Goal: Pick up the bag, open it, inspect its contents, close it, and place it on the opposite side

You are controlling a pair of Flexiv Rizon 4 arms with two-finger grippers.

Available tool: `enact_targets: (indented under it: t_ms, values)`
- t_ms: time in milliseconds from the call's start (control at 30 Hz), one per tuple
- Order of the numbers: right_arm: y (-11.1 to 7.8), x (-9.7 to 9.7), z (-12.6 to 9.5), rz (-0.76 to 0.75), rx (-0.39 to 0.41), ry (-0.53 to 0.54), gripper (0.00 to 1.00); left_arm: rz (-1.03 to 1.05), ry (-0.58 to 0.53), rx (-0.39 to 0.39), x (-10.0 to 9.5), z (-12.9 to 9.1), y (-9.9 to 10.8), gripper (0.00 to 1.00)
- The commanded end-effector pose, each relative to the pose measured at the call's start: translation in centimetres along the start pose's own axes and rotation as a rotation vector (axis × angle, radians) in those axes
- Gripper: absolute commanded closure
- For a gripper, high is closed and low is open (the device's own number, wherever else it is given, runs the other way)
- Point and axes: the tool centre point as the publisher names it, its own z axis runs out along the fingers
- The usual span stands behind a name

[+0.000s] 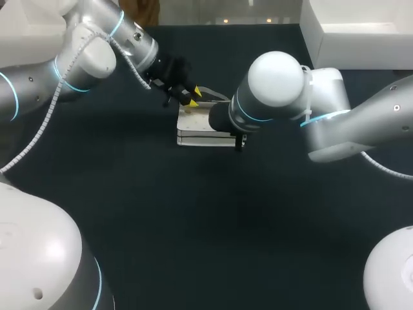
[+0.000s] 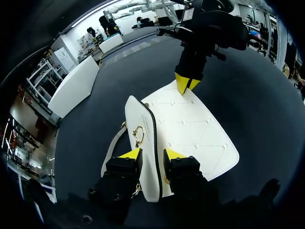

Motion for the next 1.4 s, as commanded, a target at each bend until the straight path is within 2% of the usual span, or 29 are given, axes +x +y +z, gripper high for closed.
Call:
enact_targets:
  t_ms: [33, 133, 200, 367, 433, 467, 533, 667, 733, 1033, 1200, 1400]
  values:
    - [-0.1, 0.2, 0.0, 0.001, -0.003, -0.005, 1.00, -0.002, -0.138, -0.034, 0.7, 0.1, -0.6, 0.63]
    - [-0.1, 0.2, 0.0, 0.001, -0.003, -0.005, 1.00, -0.008, -0.148, -0.043, 0.3, 0.5, -0.5, 0.63]
    - [-0.1, 0.2, 0.0, 0.001, -0.003, -0.005, 1.00, -0.013, -0.167, -0.055, 0.1, 0.7, -0.4, 0.58]
    - [-0.1, 0.2, 0.0, 0.001, -0.003, -0.005, 1.00, -0.026, -0.189, -0.065, -0.1, 1.1, -0.2, 0.54]
    - [-0.1, 0.2, 0.0, 0.001, -0.003, -0.005, 1.00, -0.029, -0.191, -0.068, 0.0, 1.1, -0.2, 0.45]
    - [-0.1, 0.2, 0.0, 0.001, -0.003, -0.005, 1.00, -0.033, -0.197, -0.071, 0.0, 1.1, -0.1, 0.28]
    - [-0.1, 0.2, 0.0, 0.001, -0.003, -0.005, 1.00, -0.039, -0.205, -0.073, 0.0, 1.1, 0.0, 0.23]
    - [-0.1, 0.2, 0.0, 0.001, -0.003, -0.005, 1.00, -0.052, -0.210, -0.077, -0.4, 1.2, 0.2, 0.20]
    - [-0.1, 0.2, 0.0, 0.001, -0.003, -0.005, 1.00, -0.060, -0.210, -0.080, -0.6, 1.4, 0.4, 0.15]
    - [-0.1, 0.2, 0.0, 0.001, -0.003, -0.005, 1.00, -0.115, -0.187, -0.072, -2.1, 2.5, 1.1, 0.25]
    - [-0.1, 0.2, 0.0, 0.001, -0.003, -0.005, 1.00, -0.152, -0.176, -0.056, -2.7, 3.0, 1.4, 0.38]
    - [-0.1, 0.2, 0.0, 0.001, -0.003, -0.005, 1.00, -0.180, -0.162, -0.040, -3.0, 3.4, 1.8, 0.42]
